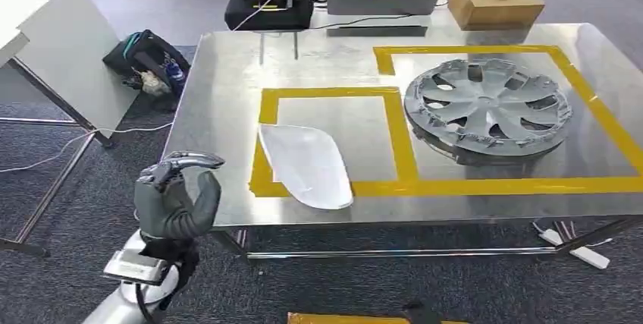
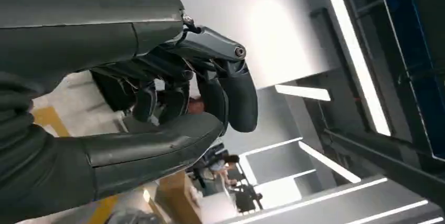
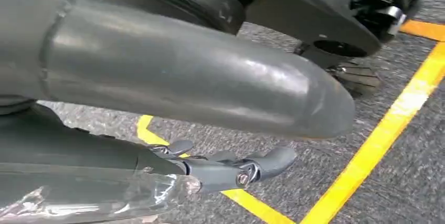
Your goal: Take the parts from the cabinet and place them on the table.
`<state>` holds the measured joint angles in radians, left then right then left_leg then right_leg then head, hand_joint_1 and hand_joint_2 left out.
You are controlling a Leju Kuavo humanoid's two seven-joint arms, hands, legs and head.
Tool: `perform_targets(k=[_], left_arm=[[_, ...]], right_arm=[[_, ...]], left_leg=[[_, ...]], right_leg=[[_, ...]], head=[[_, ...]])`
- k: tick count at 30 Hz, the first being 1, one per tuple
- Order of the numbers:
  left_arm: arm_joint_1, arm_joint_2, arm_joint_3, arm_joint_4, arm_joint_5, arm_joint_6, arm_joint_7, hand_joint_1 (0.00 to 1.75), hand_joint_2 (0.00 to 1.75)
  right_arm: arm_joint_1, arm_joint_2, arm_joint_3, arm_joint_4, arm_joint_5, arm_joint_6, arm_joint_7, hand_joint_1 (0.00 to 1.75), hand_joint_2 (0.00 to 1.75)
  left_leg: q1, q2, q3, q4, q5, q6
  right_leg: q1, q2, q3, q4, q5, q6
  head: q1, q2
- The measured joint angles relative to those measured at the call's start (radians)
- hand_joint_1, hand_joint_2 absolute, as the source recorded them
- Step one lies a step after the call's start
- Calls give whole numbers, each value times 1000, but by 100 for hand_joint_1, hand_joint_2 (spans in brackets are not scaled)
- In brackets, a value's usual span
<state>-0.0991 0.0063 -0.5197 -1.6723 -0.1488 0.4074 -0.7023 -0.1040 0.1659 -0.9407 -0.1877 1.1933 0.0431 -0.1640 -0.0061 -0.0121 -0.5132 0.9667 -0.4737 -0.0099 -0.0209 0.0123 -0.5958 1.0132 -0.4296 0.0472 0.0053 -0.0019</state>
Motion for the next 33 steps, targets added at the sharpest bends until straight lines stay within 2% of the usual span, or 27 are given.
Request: perform_targets(k=[3, 8, 11, 19, 20, 22, 23, 25, 30, 33], left_arm=[[50, 25, 50, -51, -4, 0, 0, 175, 175], [124, 35, 153, -93, 26, -71, 0, 175, 175], [156, 37, 216, -112, 35, -92, 0, 175, 175], [184, 38, 266, -129, 38, -95, 0, 175, 175], [185, 38, 268, -131, 38, -95, 0, 0, 175], [191, 38, 273, -135, 33, -92, 0, 0, 175], [194, 38, 279, -138, 34, -93, 0, 0, 0], [203, 37, 298, -149, 55, -118, 0, 0, 0], [239, 28, 373, -198, 98, -232, 0, 0, 0], [276, 23, 421, -233, 101, -263, 0, 0, 0]], right_arm=[[1, 0, -13, 0, -11, -4, -7, 0, 0], [7, 0, -36, 0, -37, -17, -36, 0, 0], [13, 0, -45, 0, -44, -17, -45, 0, 0], [17, 0, -53, 0, -46, -17, -50, 0, 0], [17, 0, -55, 0, -46, -17, -50, 0, 0], [17, 0, -59, 0, -47, -17, -50, 0, 0], [18, 0, -60, 0, -50, -17, -51, 0, 0], [20, 0, -63, 0, -52, -17, -52, 0, 0], [25, 0, -74, 0, -68, -21, -58, 0, 0], [29, 0, -81, 0, -70, -21, -53, 0, 0]], left_leg=[[0, 0, 0, 0, 0, 0], [0, 0, 0, 0, 0, 0], [0, 0, 0, 0, 0, 0], [0, 0, 0, 0, 0, 0], [0, 0, 0, 0, 0, 0], [0, 0, 0, 0, 0, 0], [0, 0, 0, 0, 0, 0], [0, 0, 0, 0, 0, 0], [0, 0, 0, 0, -1, -1], [0, 0, 0, 0, -1, -1]], right_leg=[[0, 0, 0, 0, 0, 0], [0, 0, 0, 0, 0, 0], [0, 0, 0, 0, 0, 0], [0, 0, 0, 0, 0, 0], [0, 0, 0, 0, 0, 0], [0, 0, 0, 0, 0, 0], [0, 0, 0, 0, 0, 0], [0, 0, 0, 0, 0, 0], [0, 0, 0, 0, 0, 0], [0, 0, 0, 0, -1, 0]], head=[[0, 0], [0, 0], [0, 0], [0, 0], [0, 0], [0, 0], [0, 0], [0, 0], [0, 0], [0, 0]])
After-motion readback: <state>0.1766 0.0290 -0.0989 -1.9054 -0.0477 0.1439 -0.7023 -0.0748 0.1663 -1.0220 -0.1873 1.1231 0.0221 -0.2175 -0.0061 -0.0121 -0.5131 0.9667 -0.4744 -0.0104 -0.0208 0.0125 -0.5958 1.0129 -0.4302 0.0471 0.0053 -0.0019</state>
